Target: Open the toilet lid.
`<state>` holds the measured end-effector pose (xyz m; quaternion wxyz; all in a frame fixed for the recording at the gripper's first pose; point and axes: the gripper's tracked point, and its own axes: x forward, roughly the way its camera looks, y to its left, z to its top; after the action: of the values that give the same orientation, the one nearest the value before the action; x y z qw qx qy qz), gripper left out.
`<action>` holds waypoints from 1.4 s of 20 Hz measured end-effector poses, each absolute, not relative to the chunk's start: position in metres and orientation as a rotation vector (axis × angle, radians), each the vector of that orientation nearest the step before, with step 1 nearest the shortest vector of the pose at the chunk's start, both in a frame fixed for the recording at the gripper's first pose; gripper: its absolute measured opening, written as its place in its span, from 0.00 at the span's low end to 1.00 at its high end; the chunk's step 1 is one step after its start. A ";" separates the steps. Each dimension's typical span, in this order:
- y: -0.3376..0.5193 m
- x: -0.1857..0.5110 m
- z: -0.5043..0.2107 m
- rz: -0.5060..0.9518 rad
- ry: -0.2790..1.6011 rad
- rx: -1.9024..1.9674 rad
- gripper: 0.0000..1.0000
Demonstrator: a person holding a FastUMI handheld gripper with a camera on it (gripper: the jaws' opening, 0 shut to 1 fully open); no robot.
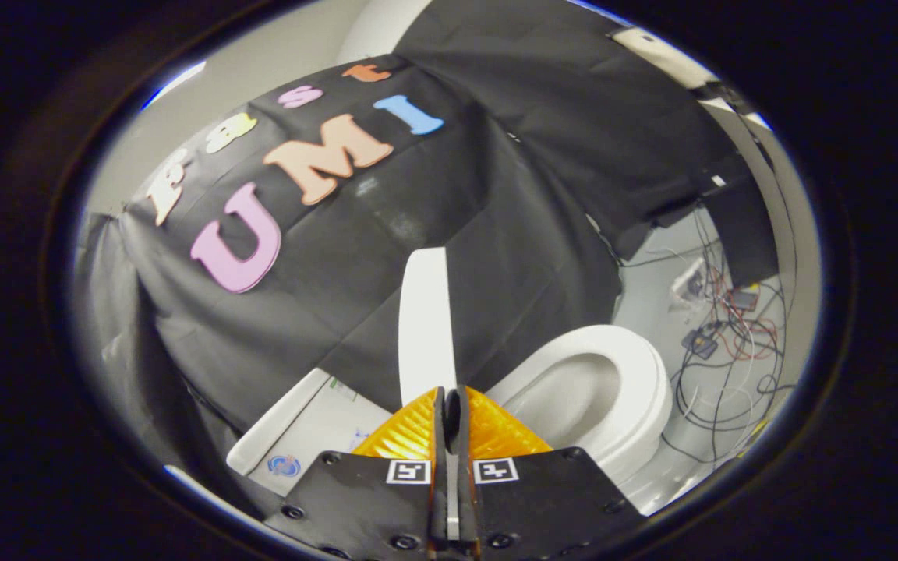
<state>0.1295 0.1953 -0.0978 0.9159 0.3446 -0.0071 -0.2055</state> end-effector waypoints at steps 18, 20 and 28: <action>0.318 0.194 -0.029 -0.145 0.003 0.385 0.06; 0.335 0.201 -0.029 -0.121 0.007 0.375 0.06; 0.375 0.221 -0.031 -0.025 0.031 0.346 0.06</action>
<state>0.2209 0.3748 -0.0314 0.9849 0.1720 0.0155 -0.0125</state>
